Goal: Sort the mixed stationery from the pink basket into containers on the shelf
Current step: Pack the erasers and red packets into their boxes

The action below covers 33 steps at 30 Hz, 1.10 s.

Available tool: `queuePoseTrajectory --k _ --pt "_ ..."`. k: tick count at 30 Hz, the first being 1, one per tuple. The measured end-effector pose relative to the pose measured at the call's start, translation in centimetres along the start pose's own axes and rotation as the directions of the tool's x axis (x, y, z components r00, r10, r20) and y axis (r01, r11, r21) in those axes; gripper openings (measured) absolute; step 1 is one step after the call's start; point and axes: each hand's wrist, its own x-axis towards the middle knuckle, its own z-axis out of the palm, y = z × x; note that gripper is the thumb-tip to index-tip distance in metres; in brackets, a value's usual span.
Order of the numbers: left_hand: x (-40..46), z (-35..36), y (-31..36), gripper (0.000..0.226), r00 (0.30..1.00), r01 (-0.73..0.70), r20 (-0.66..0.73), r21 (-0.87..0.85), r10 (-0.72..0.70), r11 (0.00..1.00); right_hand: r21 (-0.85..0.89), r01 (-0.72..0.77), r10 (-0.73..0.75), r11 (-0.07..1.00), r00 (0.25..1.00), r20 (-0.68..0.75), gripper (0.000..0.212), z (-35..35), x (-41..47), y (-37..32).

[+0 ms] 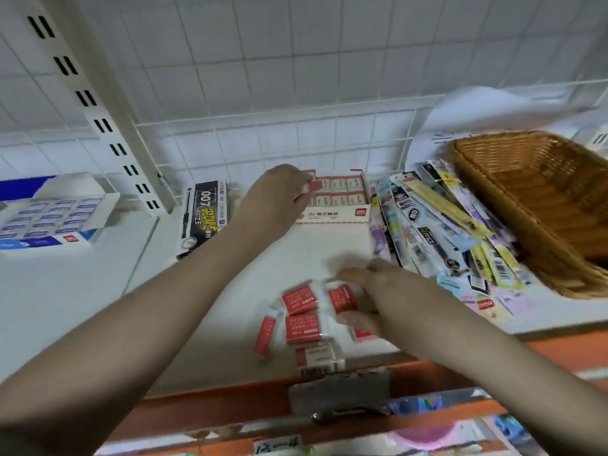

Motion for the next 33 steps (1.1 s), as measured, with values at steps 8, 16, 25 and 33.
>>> queuePoseTrajectory --k 8,16,25,33 --pt "1.8 1.8 -1.0 0.046 0.962 -0.020 0.274 0.063 0.002 0.998 0.357 -0.098 0.186 0.929 0.958 -0.220 0.044 2.1 -0.4 -0.3" --pt "3.9 0.9 -0.7 0.032 0.936 -0.168 0.336 0.157 0.107 0.973 0.622 0.084 0.300 0.779 0.821 -0.486 0.036 2.9 -1.7 0.3" --pt "4.1 1.4 -0.8 0.017 0.974 0.015 0.226 -0.087 0.005 0.996 0.656 0.192 0.291 0.730 0.780 -0.554 0.033 2.7 -2.4 1.4" --pt "4.6 1.2 -0.3 0.046 0.952 0.113 0.278 0.066 -0.127 0.991 0.658 0.233 0.275 0.716 0.772 -0.573 0.033 2.9 -2.1 1.5"
